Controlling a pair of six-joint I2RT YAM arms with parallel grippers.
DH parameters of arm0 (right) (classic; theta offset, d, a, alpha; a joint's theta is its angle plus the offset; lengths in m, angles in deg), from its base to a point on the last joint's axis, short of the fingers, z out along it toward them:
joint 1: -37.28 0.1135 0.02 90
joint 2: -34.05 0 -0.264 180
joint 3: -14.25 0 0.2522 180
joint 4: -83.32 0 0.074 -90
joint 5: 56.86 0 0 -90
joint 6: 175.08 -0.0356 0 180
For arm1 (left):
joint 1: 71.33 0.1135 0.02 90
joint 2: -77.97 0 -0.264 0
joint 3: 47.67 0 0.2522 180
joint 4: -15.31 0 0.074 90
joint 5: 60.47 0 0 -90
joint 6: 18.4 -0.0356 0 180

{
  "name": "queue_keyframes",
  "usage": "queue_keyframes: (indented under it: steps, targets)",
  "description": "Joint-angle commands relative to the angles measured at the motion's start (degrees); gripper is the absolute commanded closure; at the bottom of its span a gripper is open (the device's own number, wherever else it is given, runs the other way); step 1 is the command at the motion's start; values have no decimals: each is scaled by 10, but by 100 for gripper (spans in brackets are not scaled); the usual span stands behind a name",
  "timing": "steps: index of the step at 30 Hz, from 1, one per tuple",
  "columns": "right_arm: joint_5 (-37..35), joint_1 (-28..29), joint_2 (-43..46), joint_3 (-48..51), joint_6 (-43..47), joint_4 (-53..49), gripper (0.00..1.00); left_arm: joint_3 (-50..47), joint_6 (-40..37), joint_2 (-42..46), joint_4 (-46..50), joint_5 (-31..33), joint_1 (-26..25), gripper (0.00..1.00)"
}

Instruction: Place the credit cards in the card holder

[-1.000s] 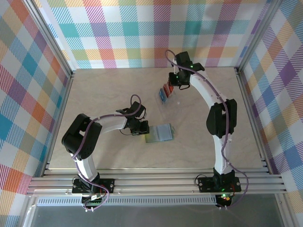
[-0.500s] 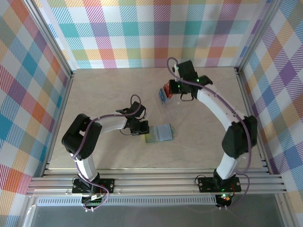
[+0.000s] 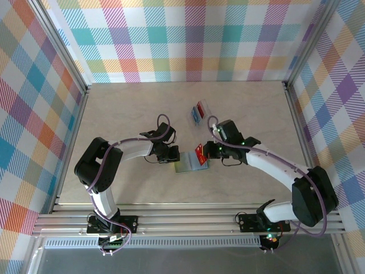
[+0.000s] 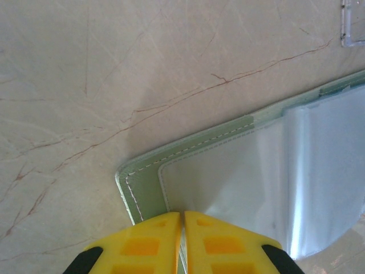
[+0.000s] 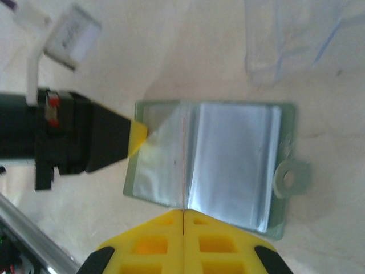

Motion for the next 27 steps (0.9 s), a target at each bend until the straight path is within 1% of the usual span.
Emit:
queue_keyframes:
  steps: [1, 6, 9, 18, 27]
  targets:
    - [37, 5, -3, 25, -23, 55, 100, -1, -12, -7, 26, 4, -7, 88]
    - [68, 5, -42, 45, -23, 95, 100, -1, -10, -8, 24, 5, -8, 89]
    - [88, 5, -64, 41, -20, 110, 100, 0, -9, -10, 24, 2, -10, 90]
    - [84, 5, -114, 22, -10, 116, 100, 0, -9, -4, 26, 5, -13, 90]
    - [84, 5, -140, 17, -3, 129, 100, -1, -10, -2, 27, 7, -13, 90]
